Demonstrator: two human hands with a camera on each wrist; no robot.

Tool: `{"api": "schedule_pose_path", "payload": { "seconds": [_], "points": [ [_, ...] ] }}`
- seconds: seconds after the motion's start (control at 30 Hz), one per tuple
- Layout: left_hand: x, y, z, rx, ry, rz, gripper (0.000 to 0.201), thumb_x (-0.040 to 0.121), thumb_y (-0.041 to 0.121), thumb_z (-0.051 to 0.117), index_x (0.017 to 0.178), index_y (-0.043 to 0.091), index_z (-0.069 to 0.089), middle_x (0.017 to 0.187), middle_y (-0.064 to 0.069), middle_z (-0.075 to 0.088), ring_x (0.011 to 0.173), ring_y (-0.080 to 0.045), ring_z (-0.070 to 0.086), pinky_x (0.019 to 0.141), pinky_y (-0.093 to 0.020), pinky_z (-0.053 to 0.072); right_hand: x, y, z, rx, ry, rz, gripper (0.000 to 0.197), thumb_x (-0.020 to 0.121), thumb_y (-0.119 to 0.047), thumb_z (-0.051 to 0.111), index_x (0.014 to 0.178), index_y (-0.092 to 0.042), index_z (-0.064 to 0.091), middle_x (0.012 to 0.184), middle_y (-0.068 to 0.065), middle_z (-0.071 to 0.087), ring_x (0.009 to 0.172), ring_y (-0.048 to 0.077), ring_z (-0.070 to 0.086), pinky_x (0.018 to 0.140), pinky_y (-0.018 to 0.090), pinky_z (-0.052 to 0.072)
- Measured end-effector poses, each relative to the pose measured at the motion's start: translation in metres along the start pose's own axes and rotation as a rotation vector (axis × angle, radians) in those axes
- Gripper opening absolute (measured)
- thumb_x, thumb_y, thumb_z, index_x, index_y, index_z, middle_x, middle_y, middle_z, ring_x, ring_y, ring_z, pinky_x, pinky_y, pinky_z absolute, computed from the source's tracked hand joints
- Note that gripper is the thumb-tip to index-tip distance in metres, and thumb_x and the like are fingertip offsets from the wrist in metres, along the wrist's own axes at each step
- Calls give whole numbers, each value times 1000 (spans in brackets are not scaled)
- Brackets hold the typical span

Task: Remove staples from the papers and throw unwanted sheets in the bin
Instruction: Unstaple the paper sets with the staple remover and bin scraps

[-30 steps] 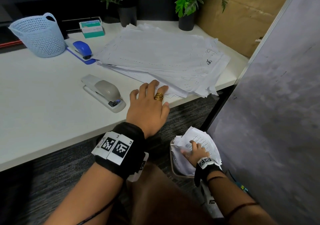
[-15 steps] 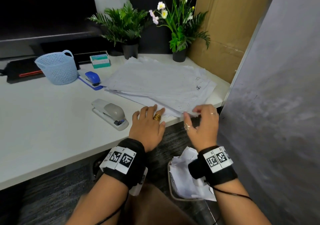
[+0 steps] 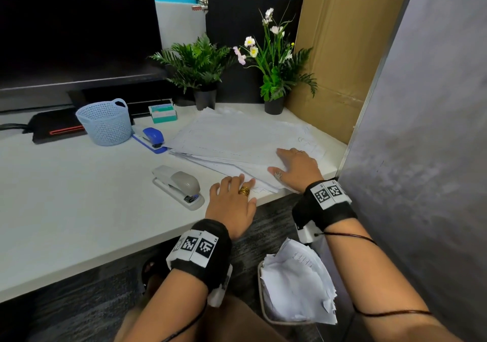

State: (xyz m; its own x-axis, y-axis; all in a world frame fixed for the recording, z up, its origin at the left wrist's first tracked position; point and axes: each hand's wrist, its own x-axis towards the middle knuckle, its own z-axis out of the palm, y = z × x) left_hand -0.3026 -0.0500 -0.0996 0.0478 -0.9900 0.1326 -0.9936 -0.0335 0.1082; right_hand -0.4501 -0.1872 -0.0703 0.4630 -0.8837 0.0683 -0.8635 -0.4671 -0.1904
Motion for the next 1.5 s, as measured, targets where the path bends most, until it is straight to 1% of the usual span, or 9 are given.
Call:
{"api": "schedule_pose_path", "payload": {
  "seconds": [0.33, 0.6, 0.83, 0.93, 1.03, 1.13, 1.2, 1.37, 1.5],
  "points": [
    [0, -2, -1, -25, -20, -7, 52, 99, 39, 23, 149, 25, 16, 154, -2, 17, 139, -23, 14, 113, -41, 13, -9, -7, 14, -70, 340, -69, 31, 97, -29, 48, 125, -24, 60, 110, 9, 66, 103, 31, 56, 86, 34, 37],
    [0, -5, -6, -105, -37, 9, 51, 100, 40, 27, 148, 25, 20, 155, -1, 17, 140, -21, 13, 114, -38, 10, -18, -20, -6, 193, 755, -300, 38, 69, 12, 64, 100, -7, 72, 80, 11, 72, 70, 31, 67, 82, 41, 50],
    [-16, 1, -53, -1133, 312, -144, 71, 88, 64, 26, 149, 29, 13, 148, 10, 26, 134, -7, 31, 111, -22, 21, -43, -50, -23, 293, 1055, -495, 41, 79, -2, 42, 110, -5, 69, 107, 13, 70, 95, 16, 59, 85, 31, 43],
    [-21, -15, -89, -1425, 543, -268, 76, 82, 65, 30, 144, 21, 27, 132, 5, 48, 113, -19, 58, 100, -34, 45, -56, -71, -17, 344, 1058, -639, 40, 80, 4, 41, 108, -3, 70, 109, 12, 69, 101, 18, 59, 87, 36, 43],
    [-29, -46, -113, -1603, 703, -434, 42, 95, 32, 49, 129, 8, 44, 121, -13, 61, 105, -26, 64, 79, -30, 56, -65, -95, -10, 384, 1020, -766, 39, 90, 5, 35, 105, -2, 71, 108, 10, 69, 104, 19, 58, 87, 36, 42],
    [-49, -73, -124, -1642, 776, -589, 52, 93, -5, 46, 139, 7, 25, 106, -29, 57, 107, -32, 59, 82, -34, 53, -70, -119, -4, 413, 982, -847, 37, 94, 4, 36, 102, -2, 71, 106, 9, 70, 103, 19, 58, 86, 35, 42],
    [-63, -89, -124, -1637, 782, -589, 68, 91, -11, 44, 146, 6, 8, 90, -17, 55, 92, -24, 60, 76, -30, 55, -74, -132, -4, 402, 957, -862, 37, 84, 10, 42, 103, -3, 71, 105, 8, 70, 103, 18, 57, 86, 35, 41],
    [-94, -117, -125, -1577, 843, -594, 87, 89, -14, 45, 147, 26, -6, 122, -15, 57, 101, -19, 60, 73, -31, 58, -97, -154, -2, 466, 835, -962, 41, 76, 6, 44, 108, -6, 68, 105, 7, 69, 102, 17, 56, 92, 31, 40],
    [-122, -144, -122, -1419, 883, -678, 98, 85, -18, 44, 146, 32, -14, 96, -19, 55, 78, -15, 53, 66, -28, 52, -94, -160, 10, 627, 442, -510, 66, 76, -3, 55, 137, -22, 42, 131, 3, 51, 121, 15, 39, 106, 30, 30]
  ]
}}
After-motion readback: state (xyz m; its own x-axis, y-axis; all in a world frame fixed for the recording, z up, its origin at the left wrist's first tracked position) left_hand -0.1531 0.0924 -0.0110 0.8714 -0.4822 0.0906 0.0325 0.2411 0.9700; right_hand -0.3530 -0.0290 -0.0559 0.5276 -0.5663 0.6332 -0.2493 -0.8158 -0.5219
